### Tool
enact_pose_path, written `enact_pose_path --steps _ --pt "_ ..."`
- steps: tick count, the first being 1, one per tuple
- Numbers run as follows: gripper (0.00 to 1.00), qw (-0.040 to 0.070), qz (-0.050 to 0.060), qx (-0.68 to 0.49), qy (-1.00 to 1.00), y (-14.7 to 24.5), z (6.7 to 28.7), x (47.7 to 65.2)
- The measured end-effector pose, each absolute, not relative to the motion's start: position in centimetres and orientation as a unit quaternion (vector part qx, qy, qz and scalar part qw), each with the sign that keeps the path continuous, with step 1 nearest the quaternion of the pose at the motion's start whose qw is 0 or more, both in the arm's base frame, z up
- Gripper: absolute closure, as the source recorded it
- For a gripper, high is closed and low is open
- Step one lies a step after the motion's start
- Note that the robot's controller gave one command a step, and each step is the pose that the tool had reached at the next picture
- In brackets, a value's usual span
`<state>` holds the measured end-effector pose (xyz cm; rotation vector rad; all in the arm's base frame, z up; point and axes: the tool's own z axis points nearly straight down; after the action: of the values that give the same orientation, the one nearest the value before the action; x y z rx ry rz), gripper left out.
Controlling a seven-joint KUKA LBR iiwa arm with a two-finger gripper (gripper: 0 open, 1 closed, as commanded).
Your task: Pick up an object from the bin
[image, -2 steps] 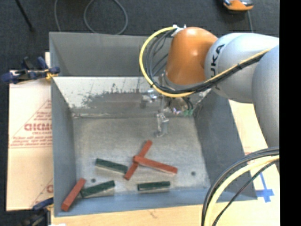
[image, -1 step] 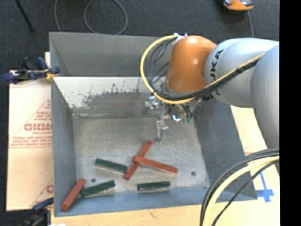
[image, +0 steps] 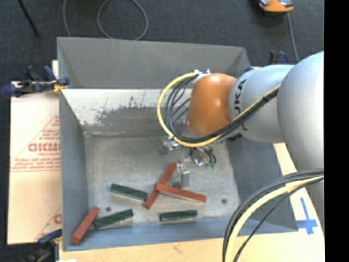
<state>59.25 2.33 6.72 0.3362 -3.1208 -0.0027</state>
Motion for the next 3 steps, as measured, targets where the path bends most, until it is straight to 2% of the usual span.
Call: enact_pose_path --steps 1,2,3 --pt "1.00 -0.002 0.000 0.108 -0.994 2.3 7.1 59.6" --pt "1.00 -0.007 0.001 0.124 -0.992 4.5 20.0 63.0" --pt "0.00 -0.002 0.000 0.124 -0.992 4.4 19.5 62.7"
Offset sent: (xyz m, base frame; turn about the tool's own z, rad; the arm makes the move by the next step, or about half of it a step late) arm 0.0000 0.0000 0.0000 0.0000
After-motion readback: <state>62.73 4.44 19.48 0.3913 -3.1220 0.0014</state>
